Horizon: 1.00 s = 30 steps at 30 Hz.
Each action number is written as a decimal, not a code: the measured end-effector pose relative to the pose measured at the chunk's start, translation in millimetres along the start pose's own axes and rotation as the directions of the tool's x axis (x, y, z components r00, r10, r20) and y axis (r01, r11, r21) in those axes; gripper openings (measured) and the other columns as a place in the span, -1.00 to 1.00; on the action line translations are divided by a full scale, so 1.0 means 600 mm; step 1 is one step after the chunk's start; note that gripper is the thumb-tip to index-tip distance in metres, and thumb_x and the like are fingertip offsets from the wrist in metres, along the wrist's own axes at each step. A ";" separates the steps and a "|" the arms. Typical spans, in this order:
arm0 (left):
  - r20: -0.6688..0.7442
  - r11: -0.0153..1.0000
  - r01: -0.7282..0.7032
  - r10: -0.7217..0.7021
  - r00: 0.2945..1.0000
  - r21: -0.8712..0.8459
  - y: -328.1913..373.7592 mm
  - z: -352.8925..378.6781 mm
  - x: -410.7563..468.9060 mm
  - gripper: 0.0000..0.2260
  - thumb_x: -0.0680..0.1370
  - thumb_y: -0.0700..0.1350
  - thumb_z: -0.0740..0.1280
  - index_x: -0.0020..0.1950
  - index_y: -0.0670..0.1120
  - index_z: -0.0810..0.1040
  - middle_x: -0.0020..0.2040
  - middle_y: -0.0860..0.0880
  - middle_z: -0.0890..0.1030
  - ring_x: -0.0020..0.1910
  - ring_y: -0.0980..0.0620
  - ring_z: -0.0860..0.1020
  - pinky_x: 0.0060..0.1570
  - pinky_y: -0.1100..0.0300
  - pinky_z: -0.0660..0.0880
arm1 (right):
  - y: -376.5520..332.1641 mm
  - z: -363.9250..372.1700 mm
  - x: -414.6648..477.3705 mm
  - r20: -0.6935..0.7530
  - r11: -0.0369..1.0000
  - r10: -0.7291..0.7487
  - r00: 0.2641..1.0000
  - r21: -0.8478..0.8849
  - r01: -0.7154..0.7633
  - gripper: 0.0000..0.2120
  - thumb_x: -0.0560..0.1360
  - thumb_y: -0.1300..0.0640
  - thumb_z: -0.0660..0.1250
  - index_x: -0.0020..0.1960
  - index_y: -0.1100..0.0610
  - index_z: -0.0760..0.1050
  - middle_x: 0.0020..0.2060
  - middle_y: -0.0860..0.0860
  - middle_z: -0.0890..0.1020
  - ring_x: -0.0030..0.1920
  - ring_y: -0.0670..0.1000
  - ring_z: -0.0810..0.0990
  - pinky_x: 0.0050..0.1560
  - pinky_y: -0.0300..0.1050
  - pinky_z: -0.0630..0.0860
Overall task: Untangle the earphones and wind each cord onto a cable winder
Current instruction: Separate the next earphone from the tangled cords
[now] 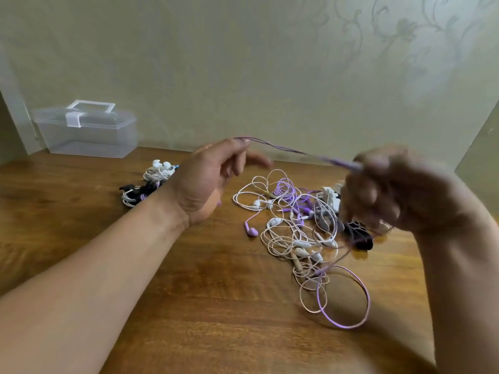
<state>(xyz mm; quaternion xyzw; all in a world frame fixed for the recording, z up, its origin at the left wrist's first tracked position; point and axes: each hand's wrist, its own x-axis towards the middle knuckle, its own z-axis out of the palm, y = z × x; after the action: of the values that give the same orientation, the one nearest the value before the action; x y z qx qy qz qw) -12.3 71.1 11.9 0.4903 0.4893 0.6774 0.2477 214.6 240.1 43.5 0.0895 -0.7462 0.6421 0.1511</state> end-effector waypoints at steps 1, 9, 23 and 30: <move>0.038 0.998 0.040 -0.038 0.999 -0.052 0.003 0.004 -0.003 -0.64 0.60 -0.03 0.22 -0.39 -0.08 0.33 -0.33 -0.13 0.58 -0.24 -0.15 0.63 0.11 -0.04 0.53 | 0.002 -0.003 -0.006 0.126 0.995 0.099 0.987 -0.032 -0.095 -0.63 0.53 -0.12 0.44 -0.22 0.19 0.67 -0.47 0.08 0.63 -0.41 0.12 0.64 -0.25 0.02 0.59; 0.265 0.899 -0.063 -0.060 0.962 0.433 0.003 0.045 -0.028 -0.65 0.70 -0.12 0.27 -0.29 -0.04 0.53 -0.43 0.03 0.45 -0.41 0.20 0.39 -0.44 0.17 0.44 | 0.034 0.035 0.035 0.005 0.867 0.430 0.903 -0.283 -0.411 -0.19 0.45 -0.48 0.31 0.13 0.29 0.58 0.08 0.30 0.70 0.16 0.27 0.69 0.26 0.22 0.56; 0.293 0.953 0.145 -0.223 0.930 0.268 0.005 0.022 -0.026 -0.73 0.67 0.00 0.26 -0.11 -0.10 0.63 -0.46 -0.01 0.21 -0.49 0.02 0.13 -0.47 0.07 0.05 | 0.023 0.009 0.030 -0.432 0.901 0.257 0.864 -0.216 -0.376 -0.63 0.54 -0.15 0.37 -0.19 0.14 0.66 -0.28 0.08 0.68 -0.23 0.09 0.64 -0.06 -0.03 0.56; 0.303 0.890 0.085 -0.241 0.922 0.448 0.015 0.037 -0.032 -0.77 0.71 -0.22 0.23 -0.04 -0.14 0.65 -0.47 -0.01 0.35 -0.52 0.15 0.27 -0.51 0.37 0.32 | 0.045 0.070 0.057 -0.139 0.851 0.321 0.937 -0.390 -0.350 -0.51 0.62 -0.25 0.26 0.06 0.20 0.59 -0.27 0.02 0.63 -0.30 0.03 0.59 -0.22 -0.02 0.57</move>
<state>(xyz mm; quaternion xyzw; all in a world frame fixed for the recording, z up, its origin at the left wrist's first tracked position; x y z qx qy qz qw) 16.7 60.8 13.0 0.6016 0.6133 0.4320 0.2746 169.2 205.2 24.3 -0.0979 -0.8623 0.4908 0.0775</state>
